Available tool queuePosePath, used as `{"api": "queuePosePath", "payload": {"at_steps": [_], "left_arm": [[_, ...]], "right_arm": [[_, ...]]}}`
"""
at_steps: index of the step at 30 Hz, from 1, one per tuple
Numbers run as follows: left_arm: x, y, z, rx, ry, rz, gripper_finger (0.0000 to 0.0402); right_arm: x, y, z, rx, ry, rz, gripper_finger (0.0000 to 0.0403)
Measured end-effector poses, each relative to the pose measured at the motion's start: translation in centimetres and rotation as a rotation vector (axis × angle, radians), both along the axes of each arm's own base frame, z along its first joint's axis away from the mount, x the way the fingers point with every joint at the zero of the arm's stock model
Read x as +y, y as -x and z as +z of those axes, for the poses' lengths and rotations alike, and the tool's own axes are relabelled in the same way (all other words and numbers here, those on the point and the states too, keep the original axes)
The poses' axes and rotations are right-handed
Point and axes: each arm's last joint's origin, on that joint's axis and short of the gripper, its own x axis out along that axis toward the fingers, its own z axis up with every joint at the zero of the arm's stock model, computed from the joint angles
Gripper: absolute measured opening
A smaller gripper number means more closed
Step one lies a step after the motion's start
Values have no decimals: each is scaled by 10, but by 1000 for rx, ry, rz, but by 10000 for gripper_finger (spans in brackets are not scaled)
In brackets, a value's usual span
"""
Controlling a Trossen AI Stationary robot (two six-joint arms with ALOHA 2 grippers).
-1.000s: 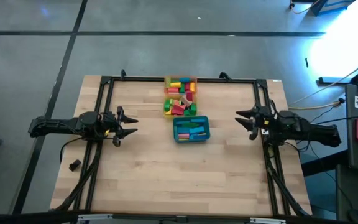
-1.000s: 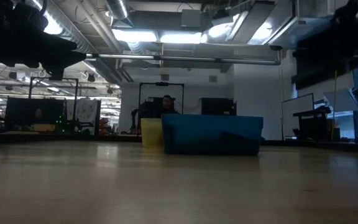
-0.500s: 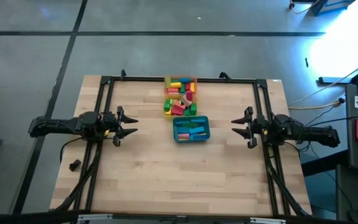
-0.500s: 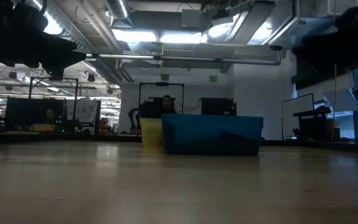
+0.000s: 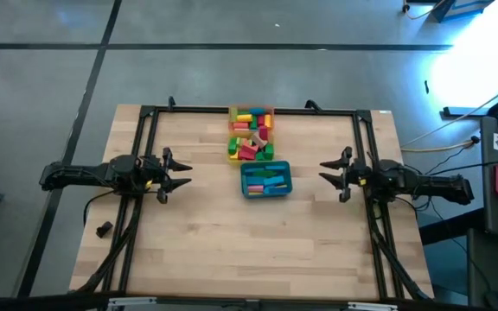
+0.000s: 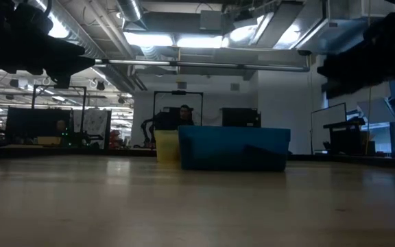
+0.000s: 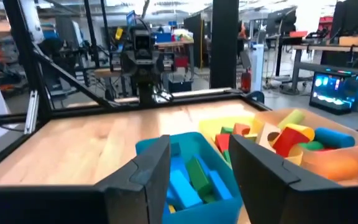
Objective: Sort blocks by size
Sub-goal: Return to Home Position
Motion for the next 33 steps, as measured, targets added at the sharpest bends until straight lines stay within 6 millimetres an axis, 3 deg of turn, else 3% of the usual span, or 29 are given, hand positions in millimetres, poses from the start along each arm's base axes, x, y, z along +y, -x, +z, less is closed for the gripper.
{"api": "queuePosePath", "payload": {"at_steps": [33], "left_arm": [[0, 0, 0, 0, 0, 0, 180]], "right_arm": [[0, -1, -1, 12, -4, 1, 166]]}}
